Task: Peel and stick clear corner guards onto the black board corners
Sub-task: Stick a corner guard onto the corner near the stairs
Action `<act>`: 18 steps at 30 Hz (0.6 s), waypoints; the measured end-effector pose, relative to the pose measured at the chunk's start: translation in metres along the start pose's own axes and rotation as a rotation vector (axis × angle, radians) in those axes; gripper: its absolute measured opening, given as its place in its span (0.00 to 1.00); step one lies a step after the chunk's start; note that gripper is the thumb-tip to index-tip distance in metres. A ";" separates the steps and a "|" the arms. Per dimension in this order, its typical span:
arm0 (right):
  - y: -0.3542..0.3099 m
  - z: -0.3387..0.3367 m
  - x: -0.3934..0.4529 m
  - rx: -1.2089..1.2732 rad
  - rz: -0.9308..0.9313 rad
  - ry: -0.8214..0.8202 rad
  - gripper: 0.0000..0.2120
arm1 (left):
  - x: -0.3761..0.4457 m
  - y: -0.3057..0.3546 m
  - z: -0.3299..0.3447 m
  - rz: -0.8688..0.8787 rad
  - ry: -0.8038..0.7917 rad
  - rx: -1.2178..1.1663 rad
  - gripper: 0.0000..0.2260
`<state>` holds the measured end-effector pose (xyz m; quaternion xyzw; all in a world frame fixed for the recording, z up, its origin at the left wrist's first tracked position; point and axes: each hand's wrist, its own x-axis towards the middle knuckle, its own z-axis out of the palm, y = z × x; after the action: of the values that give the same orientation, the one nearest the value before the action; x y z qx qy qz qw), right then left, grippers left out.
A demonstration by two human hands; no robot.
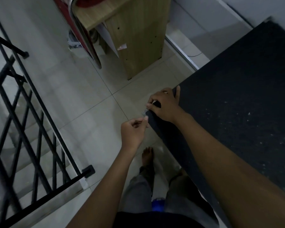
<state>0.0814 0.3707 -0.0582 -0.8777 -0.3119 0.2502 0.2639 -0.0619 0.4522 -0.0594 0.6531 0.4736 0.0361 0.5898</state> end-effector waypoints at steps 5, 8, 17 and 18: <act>0.004 -0.002 0.000 0.061 0.004 0.009 0.06 | -0.004 0.003 0.001 -0.038 -0.028 0.019 0.08; 0.006 0.004 -0.002 0.121 0.020 0.058 0.06 | 0.003 0.009 -0.012 -0.101 -0.165 0.075 0.07; 0.011 0.025 -0.037 0.193 -0.054 0.322 0.09 | 0.026 0.025 -0.058 0.152 -0.262 0.460 0.09; 0.011 0.024 -0.039 0.191 -0.050 0.312 0.11 | 0.029 0.025 -0.059 0.159 -0.267 0.459 0.08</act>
<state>0.0450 0.3442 -0.0725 -0.8687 -0.2637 0.1330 0.3975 -0.0675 0.5185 -0.0357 0.8039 0.3348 -0.1123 0.4786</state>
